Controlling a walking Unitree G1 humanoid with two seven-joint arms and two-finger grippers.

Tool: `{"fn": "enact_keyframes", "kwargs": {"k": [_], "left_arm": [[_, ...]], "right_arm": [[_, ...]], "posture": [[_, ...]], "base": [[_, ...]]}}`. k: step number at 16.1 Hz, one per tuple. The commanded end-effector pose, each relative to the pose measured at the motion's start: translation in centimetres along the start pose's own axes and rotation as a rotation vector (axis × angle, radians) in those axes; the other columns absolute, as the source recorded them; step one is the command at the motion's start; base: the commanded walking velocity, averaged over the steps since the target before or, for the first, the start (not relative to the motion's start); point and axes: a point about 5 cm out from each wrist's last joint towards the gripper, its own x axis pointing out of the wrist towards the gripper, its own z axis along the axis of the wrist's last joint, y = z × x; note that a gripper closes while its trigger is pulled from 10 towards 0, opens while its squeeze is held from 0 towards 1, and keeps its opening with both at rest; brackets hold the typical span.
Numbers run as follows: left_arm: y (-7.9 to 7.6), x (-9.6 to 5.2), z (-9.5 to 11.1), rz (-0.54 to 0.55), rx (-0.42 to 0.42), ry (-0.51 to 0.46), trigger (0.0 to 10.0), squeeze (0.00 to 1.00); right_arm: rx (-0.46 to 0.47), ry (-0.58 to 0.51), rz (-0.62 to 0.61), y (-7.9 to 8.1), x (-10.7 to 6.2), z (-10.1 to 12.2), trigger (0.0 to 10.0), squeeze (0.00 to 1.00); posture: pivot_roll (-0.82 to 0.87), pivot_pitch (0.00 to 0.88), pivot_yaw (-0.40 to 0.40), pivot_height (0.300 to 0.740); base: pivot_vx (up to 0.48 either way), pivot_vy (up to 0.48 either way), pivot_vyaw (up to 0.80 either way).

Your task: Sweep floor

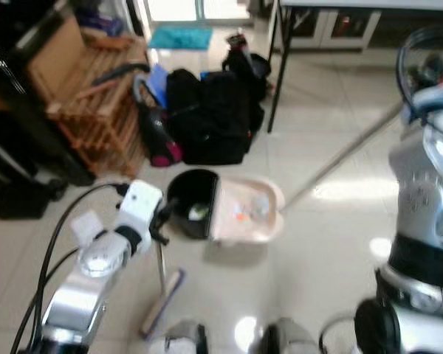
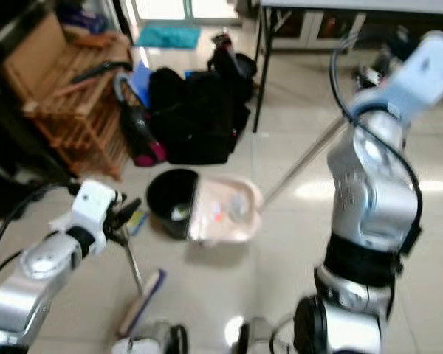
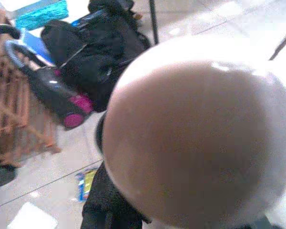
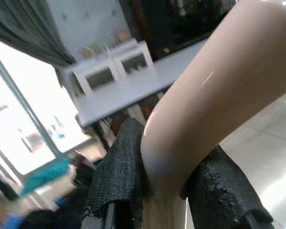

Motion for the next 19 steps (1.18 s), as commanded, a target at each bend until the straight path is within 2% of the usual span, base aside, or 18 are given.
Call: {"fn": "enact_keyframes", "kwargs": {"k": [1,7,11,13,14,15,19], "left_arm": [[-0.12,-0.08,0.00,-0.002,0.012,-0.004,10.0,0.00],[0.01,-0.07,0.17,0.003,0.009,-0.011,10.0,0.00],[0.01,-0.16,0.08,-0.005,0.049,0.002,10.0,0.00],[0.06,-0.22,0.12,0.005,0.036,-0.002,10.0,0.00],[0.10,-0.29,0.18,0.018,-0.011,-0.016,10.0,0.00],[0.09,-0.29,0.24,0.017,-0.018,-0.020,10.0,0.00],[0.34,-0.07,0.82,0.039,0.007,-0.052,10.0,0.00]], "right_arm": [[0.041,-0.039,-0.013,-0.26,0.29,0.88,10.0,0.00],[0.053,-0.038,0.002,0.41,0.51,0.86,10.0,0.00],[0.059,-0.035,-0.007,0.22,0.49,0.72,10.0,0.00],[0.063,-0.033,-0.007,0.29,0.47,0.67,10.0,0.00],[0.065,-0.033,-0.006,0.29,0.45,0.68,10.0,0.00],[0.066,-0.032,-0.006,0.30,0.45,0.68,10.0,0.00],[0.074,-0.028,-0.003,0.52,0.44,0.64,10.0,0.00]], "posture": [[-0.02,0.123,0.050,0.740],[-0.02,0.121,0.047,0.740],[-0.01,0.117,0.045,0.740],[-0.01,0.115,0.043,0.740],[-0.01,0.113,0.043,0.740],[-0.01,0.111,0.041,0.740],[-0.01,0.103,0.036,0.740]], "base": [[0.000,0.394,0.00],[0.000,0.393,0.00],[0.000,-0.120,0.00],[0.000,-0.480,0.00],[0.000,0.000,0.00],[0.000,0.000,0.00],[0.000,0.000,0.00]]}}
